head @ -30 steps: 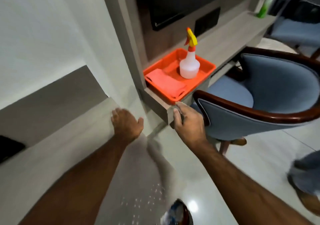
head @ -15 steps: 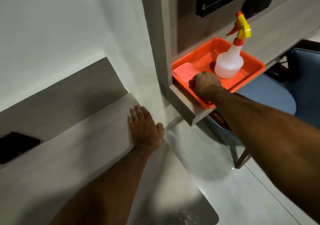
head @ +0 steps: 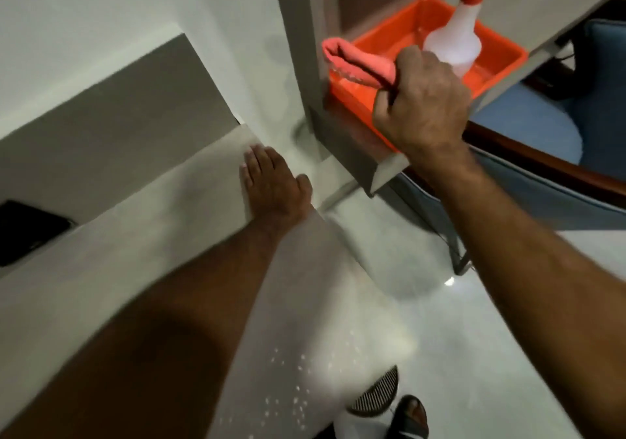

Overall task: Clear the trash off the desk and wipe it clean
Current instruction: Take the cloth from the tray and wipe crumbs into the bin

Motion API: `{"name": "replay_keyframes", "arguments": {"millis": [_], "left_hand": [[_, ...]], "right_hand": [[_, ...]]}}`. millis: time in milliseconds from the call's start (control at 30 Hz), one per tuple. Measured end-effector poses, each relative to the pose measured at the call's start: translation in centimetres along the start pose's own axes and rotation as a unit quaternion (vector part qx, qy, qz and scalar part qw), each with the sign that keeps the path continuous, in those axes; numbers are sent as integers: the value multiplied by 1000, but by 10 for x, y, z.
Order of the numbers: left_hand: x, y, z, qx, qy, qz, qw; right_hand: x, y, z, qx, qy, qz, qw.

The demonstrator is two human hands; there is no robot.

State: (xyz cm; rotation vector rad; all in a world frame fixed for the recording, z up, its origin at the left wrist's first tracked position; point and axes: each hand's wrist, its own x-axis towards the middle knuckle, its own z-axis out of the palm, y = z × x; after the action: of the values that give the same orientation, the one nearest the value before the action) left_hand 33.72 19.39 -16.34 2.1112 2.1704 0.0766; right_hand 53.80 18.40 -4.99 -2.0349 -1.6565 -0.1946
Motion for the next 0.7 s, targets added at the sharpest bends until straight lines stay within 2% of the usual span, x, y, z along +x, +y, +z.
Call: {"name": "replay_keyframes", "arguments": {"millis": [67, 167, 267, 367, 433, 500, 533, 600, 700], "left_hand": [[-3, 2, -5, -15, 0, 6, 1000], [-29, 24, -21, -55, 29, 38, 997], [-100, 80, -29, -170, 95, 97, 976], [-211, 135, -9, -290, 141, 237, 917], [-286, 152, 22, -324, 100, 316, 886], [-347, 146, 71, -305, 7, 352, 885], [-371, 136, 101, -288, -39, 347, 891], [-405, 105, 161, -261, -103, 286, 916], [-432, 51, 259, -190, -138, 116, 965]], "right_hand": [[-47, 14, -14, 25, 74, -7, 997], [-154, 46, -37, 58, 61, 28, 996], [-248, 80, -41, 99, -39, 93, 990], [-332, 110, -27, 146, -177, 217, 949], [-376, 135, -6, 176, -254, 297, 904], [-418, 159, 20, 227, -297, 325, 869], [-438, 170, 34, 246, -307, 330, 858], [-470, 187, 63, 228, -323, 332, 856], [-516, 206, 117, 216, -331, 347, 851]]}}
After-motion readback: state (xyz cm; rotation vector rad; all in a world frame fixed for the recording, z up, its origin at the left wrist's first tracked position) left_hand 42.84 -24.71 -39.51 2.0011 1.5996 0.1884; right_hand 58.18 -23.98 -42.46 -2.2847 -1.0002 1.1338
